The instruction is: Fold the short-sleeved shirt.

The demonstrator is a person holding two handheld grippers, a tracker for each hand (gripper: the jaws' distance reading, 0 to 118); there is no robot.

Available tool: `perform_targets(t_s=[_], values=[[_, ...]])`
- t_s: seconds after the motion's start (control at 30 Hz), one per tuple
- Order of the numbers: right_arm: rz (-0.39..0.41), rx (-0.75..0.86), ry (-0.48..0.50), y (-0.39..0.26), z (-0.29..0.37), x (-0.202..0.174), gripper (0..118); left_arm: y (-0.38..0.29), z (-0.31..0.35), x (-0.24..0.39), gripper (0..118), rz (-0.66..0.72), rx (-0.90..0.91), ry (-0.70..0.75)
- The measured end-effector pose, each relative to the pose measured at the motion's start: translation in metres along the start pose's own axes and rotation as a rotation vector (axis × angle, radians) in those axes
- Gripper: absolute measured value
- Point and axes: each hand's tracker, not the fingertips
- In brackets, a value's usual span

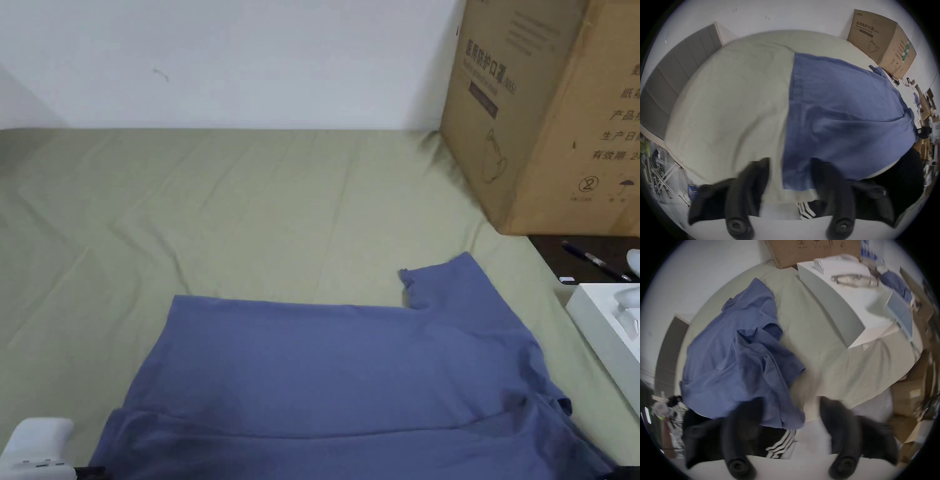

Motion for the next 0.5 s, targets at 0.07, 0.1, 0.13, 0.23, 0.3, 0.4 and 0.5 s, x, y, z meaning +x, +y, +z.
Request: perform_targets(t_s=[0.07, 0.1, 0.13, 0.23, 0.3, 0.4, 0.5], values=[[0.053, 0.039, -0.042, 0.000, 0.011, -0.008, 117, 0.003, 0.015, -0.008, 101, 0.032, 0.061, 0.020], [0.068, 0.095, -0.043, 0.001, 0.021, -0.012, 117, 0.006, 0.024, -0.012, 116, 0.070, 0.093, -0.018], [0.081, 0.119, -0.052, 0.001, 0.028, -0.016, 113, 0.008, 0.034, -0.016, 117, 0.099, 0.140, -0.058], [0.123, 0.213, -0.010, 0.003, 0.058, -0.040, 113, 0.019, 0.060, -0.020, 117, 0.189, 0.194, -0.139], [0.160, 0.284, 0.039, 0.000, 0.078, -0.062, 114, 0.023, 0.078, -0.012, 117, 0.188, 0.238, -0.182], [0.214, 0.418, 0.115, -0.009, 0.102, -0.099, 91, 0.026, 0.098, 0.002, 109, 0.161, 0.285, -0.265], [0.276, 0.562, 0.188, -0.018, 0.115, -0.130, 2, 0.027, 0.114, 0.025, 2, 0.110, 0.376, -0.246]])
